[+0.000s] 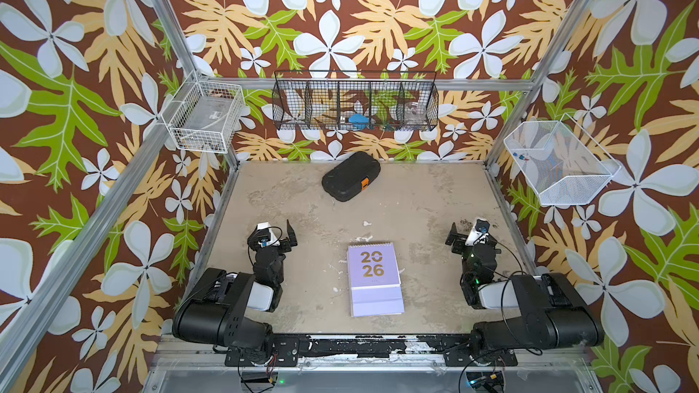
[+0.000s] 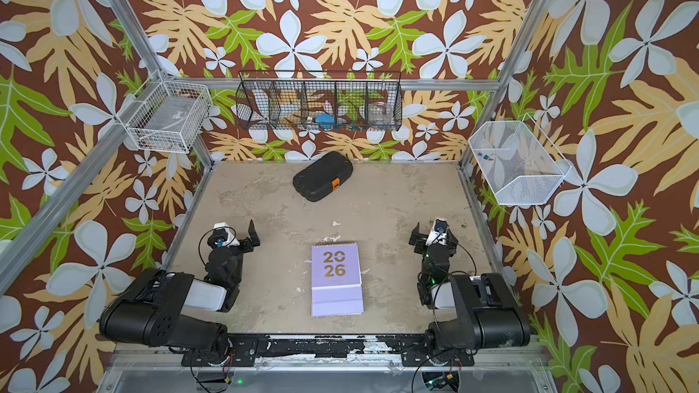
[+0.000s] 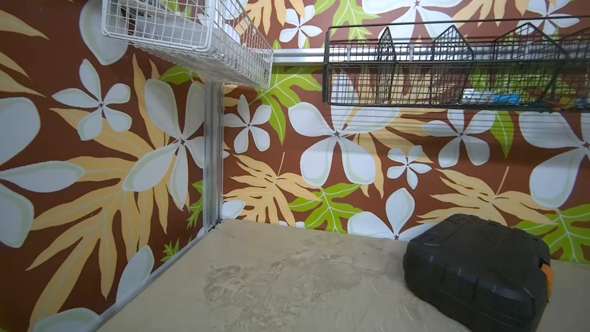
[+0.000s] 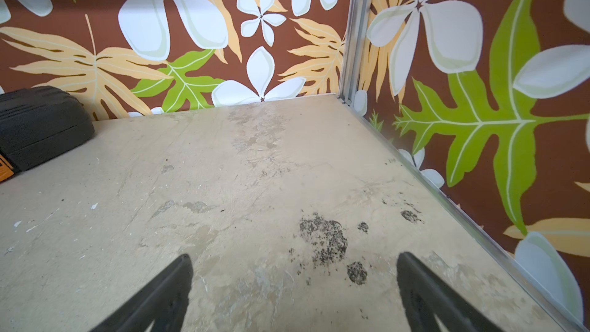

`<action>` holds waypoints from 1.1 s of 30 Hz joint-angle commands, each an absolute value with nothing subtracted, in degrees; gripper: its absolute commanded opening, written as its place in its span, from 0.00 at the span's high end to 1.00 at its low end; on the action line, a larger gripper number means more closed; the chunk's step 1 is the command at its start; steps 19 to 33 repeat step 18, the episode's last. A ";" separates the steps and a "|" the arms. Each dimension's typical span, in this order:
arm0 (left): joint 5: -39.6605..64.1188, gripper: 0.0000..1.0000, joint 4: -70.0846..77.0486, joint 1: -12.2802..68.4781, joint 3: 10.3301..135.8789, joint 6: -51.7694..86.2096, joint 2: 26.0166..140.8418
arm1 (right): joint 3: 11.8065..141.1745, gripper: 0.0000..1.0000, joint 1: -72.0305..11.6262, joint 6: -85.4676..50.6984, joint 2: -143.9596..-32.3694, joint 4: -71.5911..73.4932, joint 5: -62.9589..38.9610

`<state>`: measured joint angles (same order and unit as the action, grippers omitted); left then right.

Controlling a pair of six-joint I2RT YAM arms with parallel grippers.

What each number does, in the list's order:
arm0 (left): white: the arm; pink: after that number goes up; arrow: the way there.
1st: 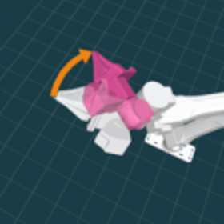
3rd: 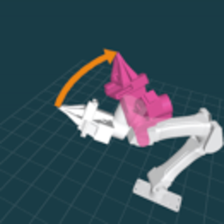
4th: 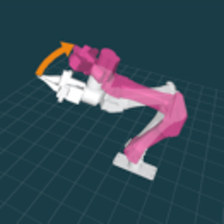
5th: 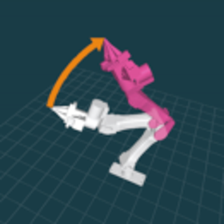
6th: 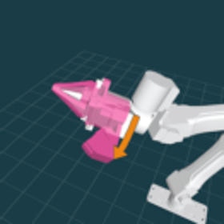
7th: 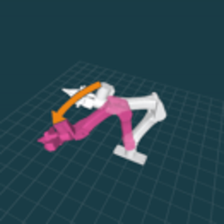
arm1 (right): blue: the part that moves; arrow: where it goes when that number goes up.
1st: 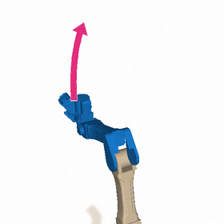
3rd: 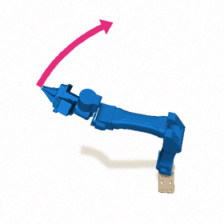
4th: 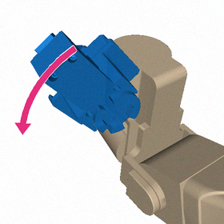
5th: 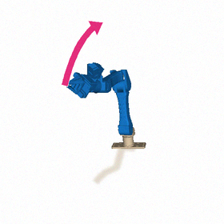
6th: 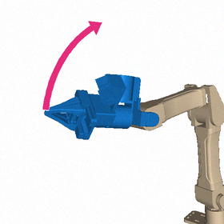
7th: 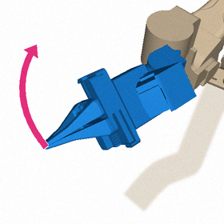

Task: Stack the calendars
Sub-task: Reset both arms

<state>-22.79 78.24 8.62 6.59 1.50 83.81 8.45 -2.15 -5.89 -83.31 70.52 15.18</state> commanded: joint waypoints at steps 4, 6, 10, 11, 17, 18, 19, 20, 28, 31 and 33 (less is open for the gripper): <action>-24.79 0.00 79.37 8.53 6.94 2.46 83.89 | 9.78 0.00 -2.20 -5.16 -83.98 71.53 14.37; -24.79 0.00 79.45 8.44 6.94 2.42 83.94 | 9.88 0.00 -2.20 -5.31 -83.72 70.97 14.41; -24.79 0.00 79.45 8.49 6.92 2.44 83.94 | 9.80 0.00 -2.20 -5.27 -83.85 71.28 14.41; -24.58 0.00 79.16 8.45 7.06 2.60 84.01 | 9.84 0.00 -2.20 -5.27 -83.76 71.16 14.41; -21.05 0.00 76.77 6.59 7.70 3.67 83.50 | 9.84 0.00 -2.20 -5.27 -83.76 71.27 14.41; -20.30 0.00 77.79 6.68 7.33 3.16 83.50 | 9.83 0.00 -2.20 -5.27 -83.76 71.28 14.38; -20.30 0.00 77.79 6.68 7.33 3.16 83.50 | 9.83 0.00 -2.20 -5.27 -83.76 71.28 14.38; -20.30 0.00 77.79 6.68 7.33 3.16 83.50 | 9.83 0.00 -2.20 -5.27 -83.76 71.28 14.38; -20.30 0.00 77.79 6.68 7.33 3.16 83.50 | 9.83 0.00 -2.20 -5.27 -83.76 71.28 14.38; -20.30 0.00 77.79 6.68 7.33 3.16 83.50 | 9.83 0.00 -2.20 -5.27 -83.76 71.28 14.38; -20.30 0.00 77.79 6.68 7.33 3.16 83.50 | 9.83 0.00 -2.20 -5.27 -83.76 71.28 14.38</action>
